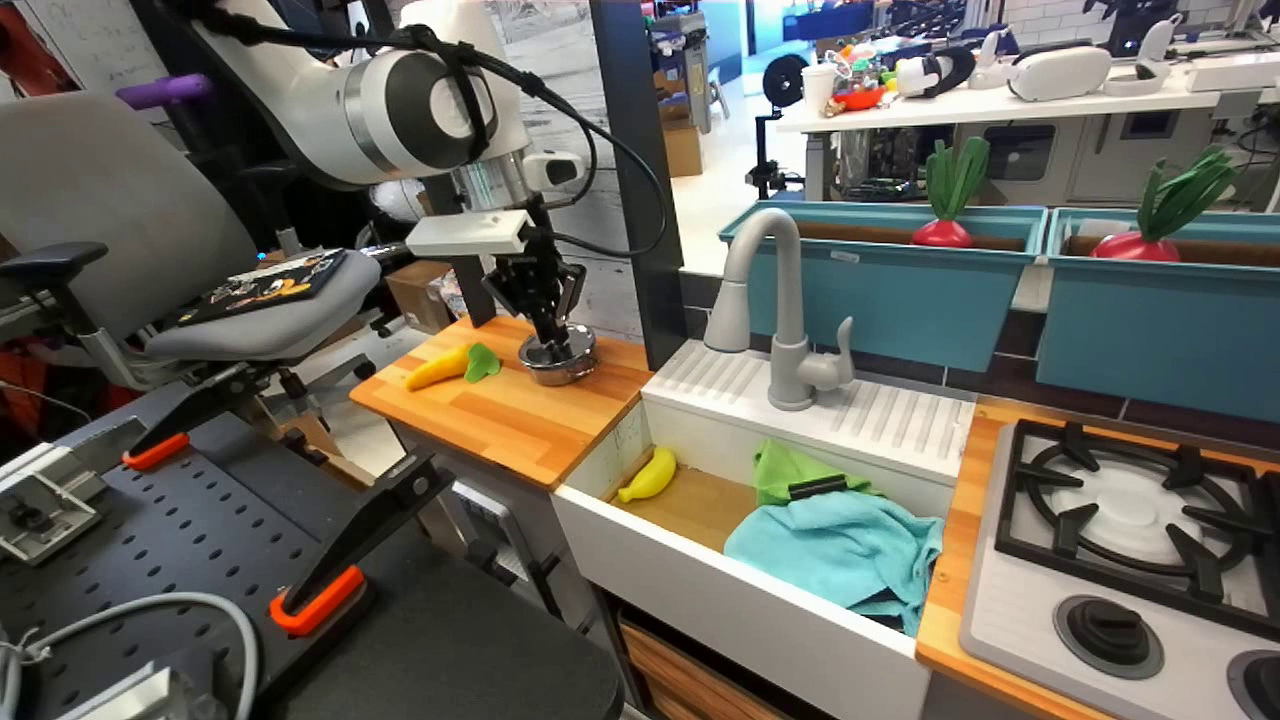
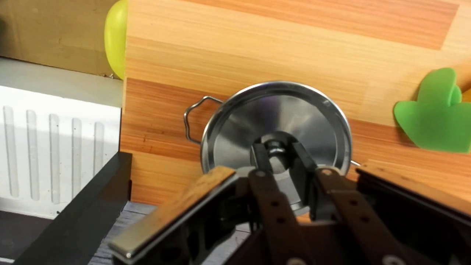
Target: Put the silver lid on the silver pot
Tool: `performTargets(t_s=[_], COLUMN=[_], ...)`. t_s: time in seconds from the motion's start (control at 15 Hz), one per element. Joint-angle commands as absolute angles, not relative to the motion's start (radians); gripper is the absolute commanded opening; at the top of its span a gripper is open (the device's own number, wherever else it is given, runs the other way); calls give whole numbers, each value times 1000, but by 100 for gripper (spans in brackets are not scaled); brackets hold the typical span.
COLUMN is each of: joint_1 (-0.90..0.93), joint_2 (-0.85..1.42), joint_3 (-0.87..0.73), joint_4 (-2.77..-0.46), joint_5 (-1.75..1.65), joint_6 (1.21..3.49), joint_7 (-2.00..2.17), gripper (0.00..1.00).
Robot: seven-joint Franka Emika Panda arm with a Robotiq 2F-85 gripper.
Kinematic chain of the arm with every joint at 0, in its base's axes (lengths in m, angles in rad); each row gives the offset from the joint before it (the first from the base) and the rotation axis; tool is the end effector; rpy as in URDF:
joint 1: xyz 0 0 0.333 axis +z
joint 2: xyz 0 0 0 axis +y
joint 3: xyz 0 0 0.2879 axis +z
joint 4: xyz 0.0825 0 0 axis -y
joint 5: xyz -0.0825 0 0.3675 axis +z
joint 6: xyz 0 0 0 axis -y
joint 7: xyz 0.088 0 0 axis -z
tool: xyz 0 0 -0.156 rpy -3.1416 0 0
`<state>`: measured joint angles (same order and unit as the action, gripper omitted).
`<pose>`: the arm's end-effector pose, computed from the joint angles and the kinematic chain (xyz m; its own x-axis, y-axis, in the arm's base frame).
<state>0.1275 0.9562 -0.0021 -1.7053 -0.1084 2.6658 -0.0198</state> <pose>0.6094 0.0775 -0.0119 0.9708 0.2400 0.0007 0.2397 -0.9695 0.0517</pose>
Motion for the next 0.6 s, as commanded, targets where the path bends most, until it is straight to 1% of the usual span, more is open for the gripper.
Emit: performTargets(t_s=[0.0, 0.33, 0.4, 0.47, 0.53], joint_1=[104, 99, 100, 102, 105], joint_2=[999, 1021, 1023, 1023, 1022], joint_3=[26, 37, 38, 37, 35], joint_4=[-1624, -1595, -1591, -1588, -1588], joint_5=[-98, -96, -97, -99, -100], joint_6=[2611, 2588, 2574, 2562, 2555], joint_7=[-46, -55, -57, -58, -55], gripper=[5, 5, 9, 45, 47])
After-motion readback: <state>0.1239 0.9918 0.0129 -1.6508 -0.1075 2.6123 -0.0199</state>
